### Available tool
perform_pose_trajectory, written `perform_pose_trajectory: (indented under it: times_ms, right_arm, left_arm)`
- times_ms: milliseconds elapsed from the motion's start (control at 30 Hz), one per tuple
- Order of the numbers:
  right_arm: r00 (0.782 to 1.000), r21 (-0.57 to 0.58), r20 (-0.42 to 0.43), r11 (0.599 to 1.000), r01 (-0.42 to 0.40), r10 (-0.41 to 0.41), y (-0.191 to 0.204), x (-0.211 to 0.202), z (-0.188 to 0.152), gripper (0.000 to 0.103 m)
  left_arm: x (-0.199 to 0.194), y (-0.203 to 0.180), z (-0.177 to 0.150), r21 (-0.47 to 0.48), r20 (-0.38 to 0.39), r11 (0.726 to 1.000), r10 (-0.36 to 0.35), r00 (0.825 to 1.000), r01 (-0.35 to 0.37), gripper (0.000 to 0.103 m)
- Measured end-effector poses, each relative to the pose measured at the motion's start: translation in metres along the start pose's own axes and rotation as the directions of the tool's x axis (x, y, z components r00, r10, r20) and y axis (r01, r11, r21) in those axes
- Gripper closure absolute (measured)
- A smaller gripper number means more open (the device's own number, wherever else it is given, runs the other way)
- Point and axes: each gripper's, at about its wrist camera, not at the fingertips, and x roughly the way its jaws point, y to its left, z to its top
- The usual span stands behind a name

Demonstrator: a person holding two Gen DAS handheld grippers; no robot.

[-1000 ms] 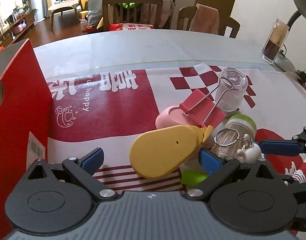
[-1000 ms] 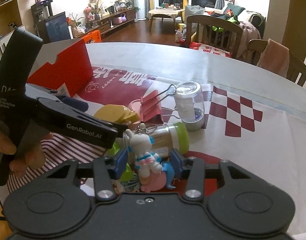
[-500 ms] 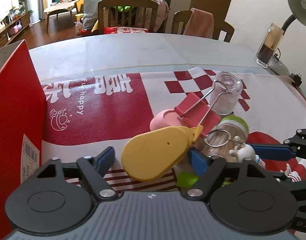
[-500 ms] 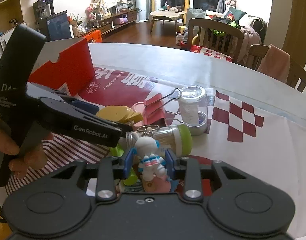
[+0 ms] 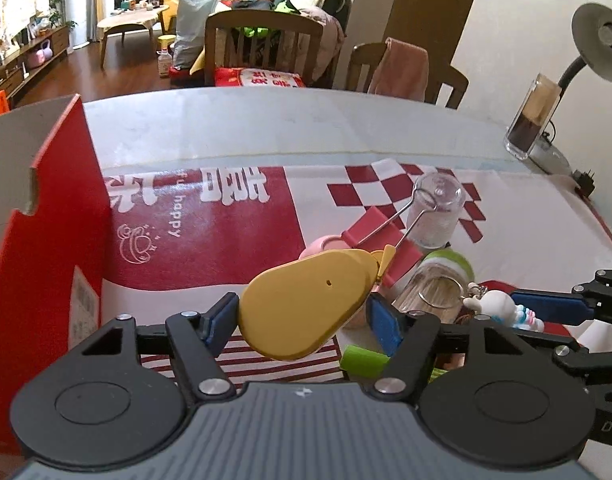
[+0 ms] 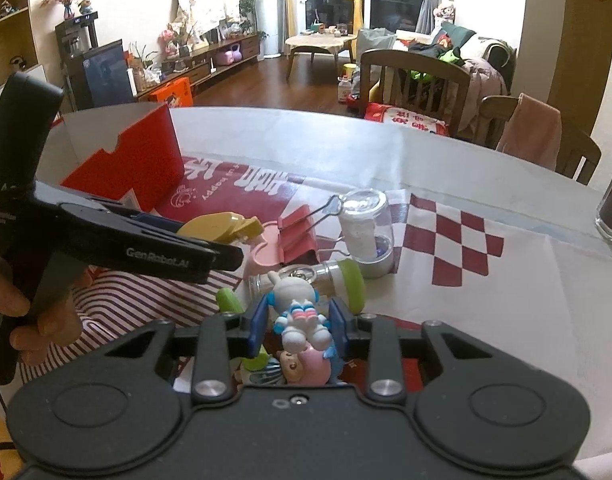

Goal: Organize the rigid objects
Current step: 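Carry the yellow tag with the left gripper while the right gripper carries the bunny over the shoebox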

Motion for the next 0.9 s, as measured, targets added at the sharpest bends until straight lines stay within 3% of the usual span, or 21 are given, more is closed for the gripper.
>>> perform_pose_trajectory:
  times_ms: [467,900]
  right_arm:
    - [0.998,0.012,0.059,1.000,-0.013,0.012,0.014,-0.047,0.021,0.071]
    - [0.994,-0.065,0.097,0.997,-0.051,0.057,0.068,-0.074,0.060,0.071]
  left_arm:
    - [-0.054,0.003,0.005,-0.060,0.027,0.998,-0.007,1.000,0.008,0.033]
    - [-0.119,0.023,0.018,-0.088,0.066,0.996,-0.003,0.998,0.009,0.033]
